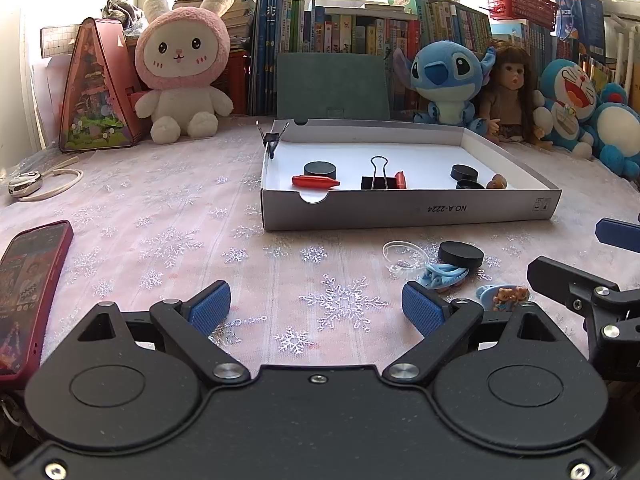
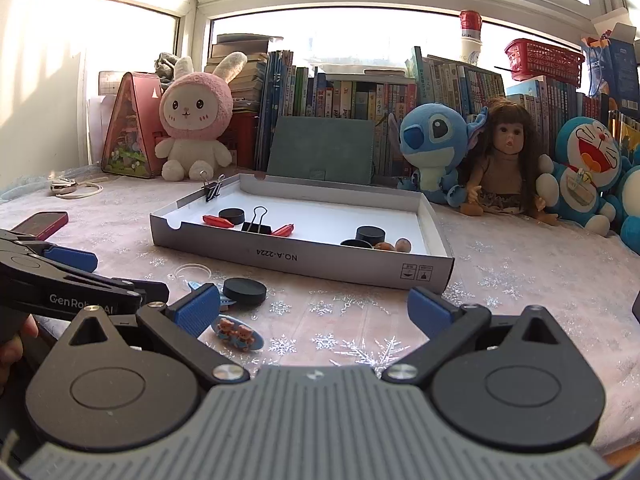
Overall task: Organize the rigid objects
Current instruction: 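Withdraw both tools toward the clear dome and blue hair clip, then grasp the blue decorated hair clip with the right tool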
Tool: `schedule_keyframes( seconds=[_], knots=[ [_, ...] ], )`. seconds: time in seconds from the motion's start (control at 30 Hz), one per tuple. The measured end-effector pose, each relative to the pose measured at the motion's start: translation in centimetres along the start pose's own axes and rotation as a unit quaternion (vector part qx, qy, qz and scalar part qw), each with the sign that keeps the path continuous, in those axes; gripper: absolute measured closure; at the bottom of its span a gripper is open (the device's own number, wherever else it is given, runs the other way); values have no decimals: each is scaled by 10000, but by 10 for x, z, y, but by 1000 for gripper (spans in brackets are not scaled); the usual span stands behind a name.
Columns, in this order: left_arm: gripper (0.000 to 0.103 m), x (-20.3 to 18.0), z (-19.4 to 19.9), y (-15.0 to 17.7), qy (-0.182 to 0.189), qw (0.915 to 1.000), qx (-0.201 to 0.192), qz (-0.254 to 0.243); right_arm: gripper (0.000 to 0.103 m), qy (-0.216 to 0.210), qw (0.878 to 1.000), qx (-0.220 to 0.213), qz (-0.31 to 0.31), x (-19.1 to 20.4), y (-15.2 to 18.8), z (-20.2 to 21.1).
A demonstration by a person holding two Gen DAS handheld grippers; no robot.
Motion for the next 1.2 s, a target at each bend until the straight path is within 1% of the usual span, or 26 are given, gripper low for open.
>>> schedule_keyframes(
  seconds=[0.2,0.3,0.37,0.43,0.6,0.7,0.77,0.8,0.87,1.07,1.2],
  knots=[
    [11,6,2,0,-55,10000,-15,59,0,-111,9999,34,-122,10,9,1],
    [11,11,2,-1,-43,9998,-5,168,4,-265,9995,87,-174,16,10,0],
    [11,13,3,-2,-34,9997,0,248,10,-355,9992,100,-170,21,11,-1],
    [11,15,3,-2,-2,9996,8,296,12,-389,9991,97,-142,26,11,-1],
    [15,17,4,-2,53,9994,12,343,26,-511,9985,139,-154,37,12,-5],
    [18,17,5,-2,96,9993,27,371,37,-547,9982,180,-148,42,11,-8],
    [19,17,5,-2,116,9992,44,383,48,-566,9981,211,-157,43,11,-11],
    [20,17,5,-2,133,9992,46,384,51,-570,9980,230,-166,44,11,-12],
    [21,16,6,-2,164,9991,49,388,58,-565,9978,273,-203,43,11,-14],
    [26,11,6,-2,241,9990,84,359,66,-535,9978,307,-255,39,12,-15],
    [27,6,7,-2,317,9988,108,351,67,-494,9980,309,-247,36,13,-13]
  ],
)
Point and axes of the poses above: each gripper's, at about its wrist camera, not at the fingertips, and z roughly against the way its jaws point, x to its left, y to its underside, the point moved 5 cm from there along -z, roughly the way its jaws point, and after that the axes turned 5 degrees about z, right-handed, at the moved point
